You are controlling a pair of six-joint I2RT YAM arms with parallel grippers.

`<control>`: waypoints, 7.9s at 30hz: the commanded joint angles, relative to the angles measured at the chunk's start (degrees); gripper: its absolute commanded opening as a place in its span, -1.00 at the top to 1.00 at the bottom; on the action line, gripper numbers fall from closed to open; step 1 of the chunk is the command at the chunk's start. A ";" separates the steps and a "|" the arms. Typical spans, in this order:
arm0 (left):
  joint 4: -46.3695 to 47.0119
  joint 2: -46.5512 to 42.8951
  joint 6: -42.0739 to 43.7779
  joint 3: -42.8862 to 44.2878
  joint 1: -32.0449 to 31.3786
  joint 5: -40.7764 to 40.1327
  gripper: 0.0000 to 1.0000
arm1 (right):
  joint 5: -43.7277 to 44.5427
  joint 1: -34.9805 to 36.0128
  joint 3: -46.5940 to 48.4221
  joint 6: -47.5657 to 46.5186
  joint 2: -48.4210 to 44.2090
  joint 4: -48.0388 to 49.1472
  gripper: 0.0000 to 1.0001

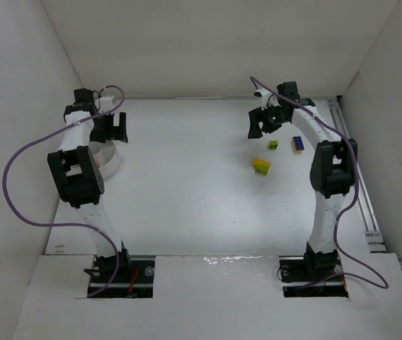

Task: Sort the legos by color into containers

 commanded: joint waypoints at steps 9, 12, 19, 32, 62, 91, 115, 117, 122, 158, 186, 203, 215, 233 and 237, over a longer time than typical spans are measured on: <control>-4.04 -6.30 5.79 -3.46 0.10 4.09 -1.00 | 0.28 0.49 0.62 0.35 -1.87 2.55 -0.67; -4.66 -7.00 6.50 -3.46 0.10 5.50 -1.00 | 0.28 0.49 0.62 0.35 -1.87 2.55 -0.67; -5.27 -8.66 8.16 -4.51 0.10 5.50 -1.00 | -0.25 0.49 0.09 0.35 -1.87 3.07 -0.67; -7.21 -10.95 10.71 -7.93 -1.48 4.98 -1.00 | -0.78 -0.04 -1.05 0.35 -1.87 3.07 -0.67; -11.43 -18.86 12.47 -14.88 -1.48 5.50 -1.00 | -2.36 -0.04 -1.05 0.35 -1.87 3.60 -0.67; 2.71 -31.35 4.48 -19.72 -2.00 0.16 -1.00 | -3.42 -0.04 -2.81 0.35 -4.67 8.33 -0.67; 18.28 -50.41 -10.81 -34.91 -1.39 0.83 -1.00 | 11.17 -2.84 -32.69 11.34 -38.78 26.73 -0.98; 18.89 -51.64 -11.96 -37.11 -1.39 2.42 -1.00 | 11.78 -3.55 -35.49 11.34 -40.62 26.72 -0.98; 22.41 -56.56 -10.39 -42.30 -1.39 3.47 -1.00 | 17.24 -3.55 -38.23 9.85 -41.34 24.70 -0.98; 20.92 -57.45 -5.55 -48.10 -2.54 7.16 -1.00 | -4.82 -9.71 -37.27 -17.93 -28.24 6.24 -0.56; 23.47 -58.68 -7.74 -51.01 -2.54 7.17 -1.00 | 15.21 7.17 -23.03 -13.01 -13.21 5.36 -0.40; 23.99 -58.15 -7.74 -52.06 -2.54 7.70 -1.00 | 18.21 8.75 -16.27 -15.73 -7.14 0.18 -0.17; 24.52 -58.15 -7.74 -52.59 -2.54 7.70 -1.00 | 19.88 8.75 -15.20 -17.49 -5.47 -3.78 -0.06; 25.05 -58.15 -7.74 -53.64 -2.54 8.22 -1.00 | 18.64 8.75 -15.20 -19.06 -6.53 -7.30 -0.19; 25.05 -58.67 -7.74 -53.64 -2.54 8.22 -1.00 | 19.26 9.28 -15.20 -19.07 -6.53 -7.30 -0.11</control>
